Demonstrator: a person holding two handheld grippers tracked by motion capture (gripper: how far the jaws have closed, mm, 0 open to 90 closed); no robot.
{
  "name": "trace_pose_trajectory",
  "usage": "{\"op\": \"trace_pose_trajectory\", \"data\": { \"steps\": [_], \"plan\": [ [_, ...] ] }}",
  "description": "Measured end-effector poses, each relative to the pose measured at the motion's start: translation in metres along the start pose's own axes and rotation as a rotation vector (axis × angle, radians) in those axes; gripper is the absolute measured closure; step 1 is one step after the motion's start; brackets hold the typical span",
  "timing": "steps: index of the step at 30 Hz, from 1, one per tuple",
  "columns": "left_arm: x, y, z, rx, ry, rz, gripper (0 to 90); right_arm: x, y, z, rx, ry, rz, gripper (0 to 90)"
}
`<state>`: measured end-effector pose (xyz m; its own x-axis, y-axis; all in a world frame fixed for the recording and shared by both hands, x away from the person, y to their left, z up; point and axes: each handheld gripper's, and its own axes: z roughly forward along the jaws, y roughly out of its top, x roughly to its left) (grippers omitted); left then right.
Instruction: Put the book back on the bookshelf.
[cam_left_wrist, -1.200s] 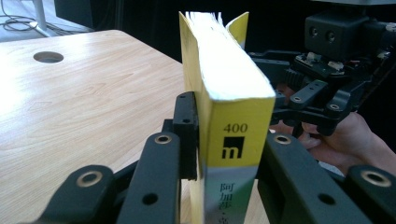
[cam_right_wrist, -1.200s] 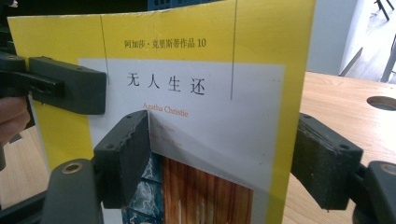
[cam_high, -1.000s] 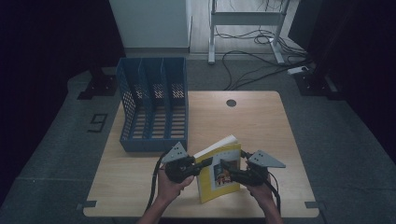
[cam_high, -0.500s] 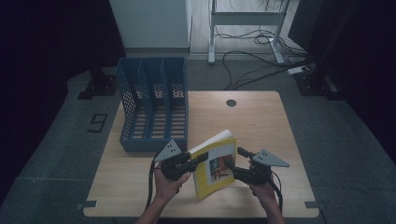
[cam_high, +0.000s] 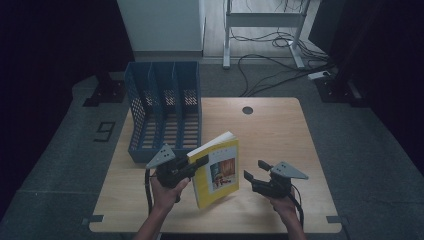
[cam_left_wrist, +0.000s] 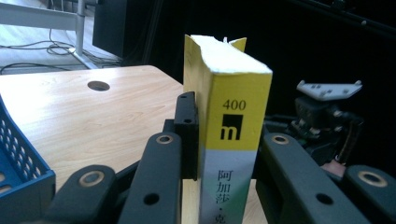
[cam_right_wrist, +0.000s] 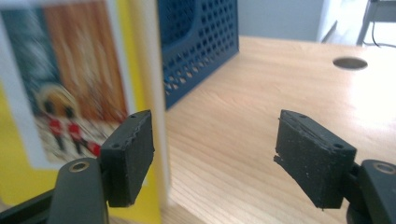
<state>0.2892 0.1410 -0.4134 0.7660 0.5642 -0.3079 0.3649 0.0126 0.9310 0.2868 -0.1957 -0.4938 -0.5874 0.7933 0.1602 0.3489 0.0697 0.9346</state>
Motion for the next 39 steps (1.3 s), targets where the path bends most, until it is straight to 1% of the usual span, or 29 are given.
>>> {"op": "trace_pose_trajectory", "data": {
  "steps": [3,5,7,9,12,13,18,22,23,32,39],
  "plan": [
    [0.000,0.002,-0.003,-0.021,-0.003,0.006,75.8,-0.005,-0.010,0.006,0.044,-0.024,0.014,26.9],
    [0.001,0.005,-0.004,-0.029,-0.008,-0.002,75.7,-0.009,-0.015,0.010,0.071,-0.045,0.019,26.9],
    [0.002,0.007,-0.006,-0.041,-0.014,-0.013,75.7,-0.013,-0.021,0.013,0.118,-0.062,0.039,27.1],
    [0.003,0.010,-0.009,-0.054,-0.017,-0.021,75.7,-0.017,-0.026,0.016,0.155,-0.083,0.049,27.5],
    [0.004,0.013,-0.012,-0.066,-0.013,-0.022,75.7,-0.023,-0.034,0.020,0.189,-0.105,0.064,27.5],
    [0.004,0.015,-0.013,-0.069,-0.009,-0.019,75.6,-0.025,-0.036,0.020,0.197,-0.111,0.071,27.6],
    [0.006,0.018,-0.016,-0.086,-0.003,-0.032,75.5,-0.030,-0.043,0.023,0.227,-0.136,0.089,27.6],
    [0.007,0.020,-0.019,-0.095,-0.002,-0.034,75.6,-0.032,-0.048,0.026,0.256,-0.153,0.086,27.7],
    [0.007,0.021,-0.019,-0.097,-0.001,-0.034,75.6,-0.032,-0.048,0.028,0.272,-0.157,0.087,27.6],
    [0.007,0.025,-0.020,-0.102,0.006,-0.030,75.6,-0.032,-0.048,0.028,0.285,-0.163,0.091,27.8],
    [0.007,0.026,-0.019,-0.097,0.010,-0.022,75.7,-0.034,-0.049,0.029,0.300,-0.166,0.106,27.8]
  ]
}}
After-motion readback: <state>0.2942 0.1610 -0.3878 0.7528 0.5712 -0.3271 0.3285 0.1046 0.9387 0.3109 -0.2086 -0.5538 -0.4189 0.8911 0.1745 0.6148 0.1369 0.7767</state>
